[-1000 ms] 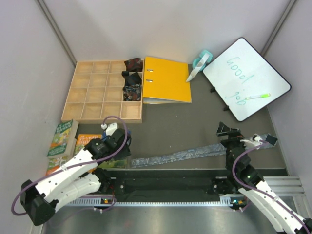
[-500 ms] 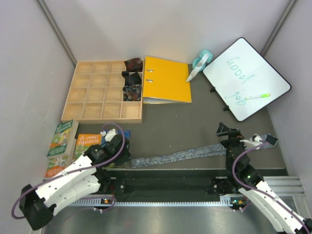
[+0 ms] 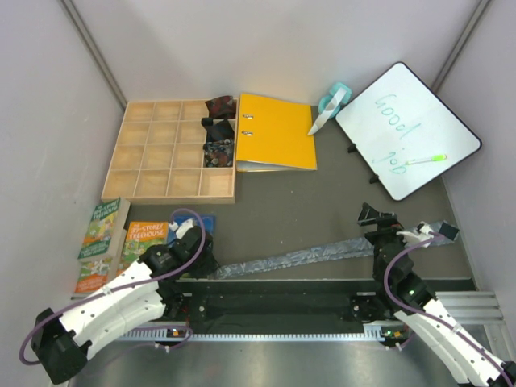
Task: Roll the ties
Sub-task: Flatten out the tie at the center of the board.
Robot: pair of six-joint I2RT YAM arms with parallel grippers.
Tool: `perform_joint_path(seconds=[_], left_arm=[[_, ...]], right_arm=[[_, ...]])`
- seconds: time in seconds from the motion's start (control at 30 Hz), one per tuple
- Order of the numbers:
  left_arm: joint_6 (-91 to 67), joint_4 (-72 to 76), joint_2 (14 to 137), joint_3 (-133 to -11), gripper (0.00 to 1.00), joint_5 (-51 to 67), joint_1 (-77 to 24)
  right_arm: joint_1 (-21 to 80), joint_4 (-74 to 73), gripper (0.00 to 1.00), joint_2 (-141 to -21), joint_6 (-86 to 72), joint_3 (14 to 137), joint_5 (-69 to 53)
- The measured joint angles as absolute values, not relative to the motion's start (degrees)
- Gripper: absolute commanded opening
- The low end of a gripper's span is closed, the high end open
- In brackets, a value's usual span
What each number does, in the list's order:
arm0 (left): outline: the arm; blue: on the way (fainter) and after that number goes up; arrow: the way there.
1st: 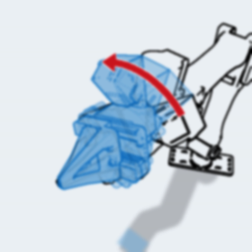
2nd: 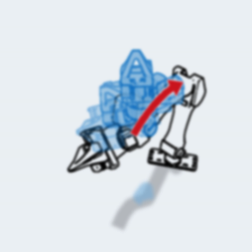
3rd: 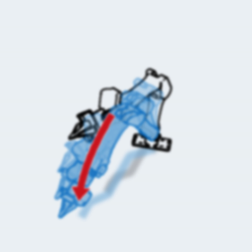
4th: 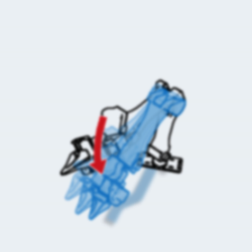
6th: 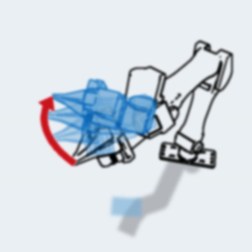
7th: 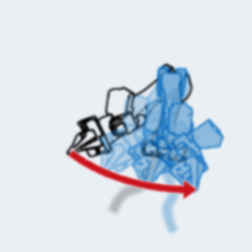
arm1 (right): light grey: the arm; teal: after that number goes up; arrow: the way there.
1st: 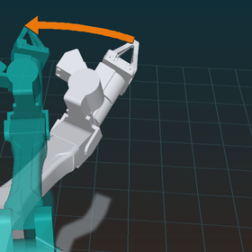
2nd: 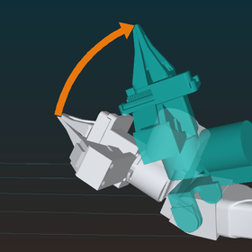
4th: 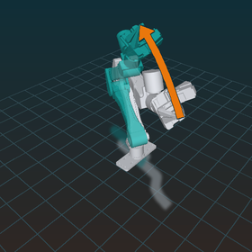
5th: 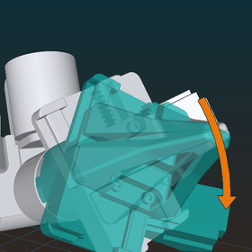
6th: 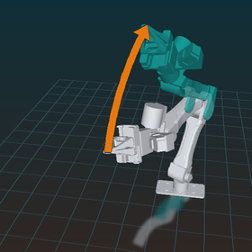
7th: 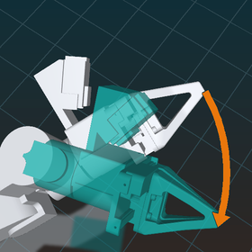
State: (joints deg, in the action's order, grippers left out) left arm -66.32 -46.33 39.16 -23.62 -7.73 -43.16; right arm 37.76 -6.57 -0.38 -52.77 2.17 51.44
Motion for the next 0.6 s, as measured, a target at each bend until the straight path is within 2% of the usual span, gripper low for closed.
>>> perform_joint_path(seconds=[0.13, 0.3, 0.5, 0.6], left_arm=[[-66.1, -46.4, 39.2, -23.6, 0.36, -7.7, -43.2], [-65.8, -46.3, 39.5, -23.6, 0.46, -7.8, -43.2], [-64.8, -48.6, 37.6, -25.6, 0.37, -9.4, -43.2], [-64.8, -49.4, 36.1, -26.5, 0.37, -9.7, -43.2]], right_arm=[[37.8, -6.8, 0.99, -0.4, -52.8, 2.2, 51.6], [37.8, -6.9, 0.99, -0.4, -52.8, 2.2, 51.6], [37.8, -6.9, 0.99, -0.4, -52.8, 2.2, 51.6], [37.8, -6.9, 0.99, -0.4, -52.8, 2.2, 51.6]])
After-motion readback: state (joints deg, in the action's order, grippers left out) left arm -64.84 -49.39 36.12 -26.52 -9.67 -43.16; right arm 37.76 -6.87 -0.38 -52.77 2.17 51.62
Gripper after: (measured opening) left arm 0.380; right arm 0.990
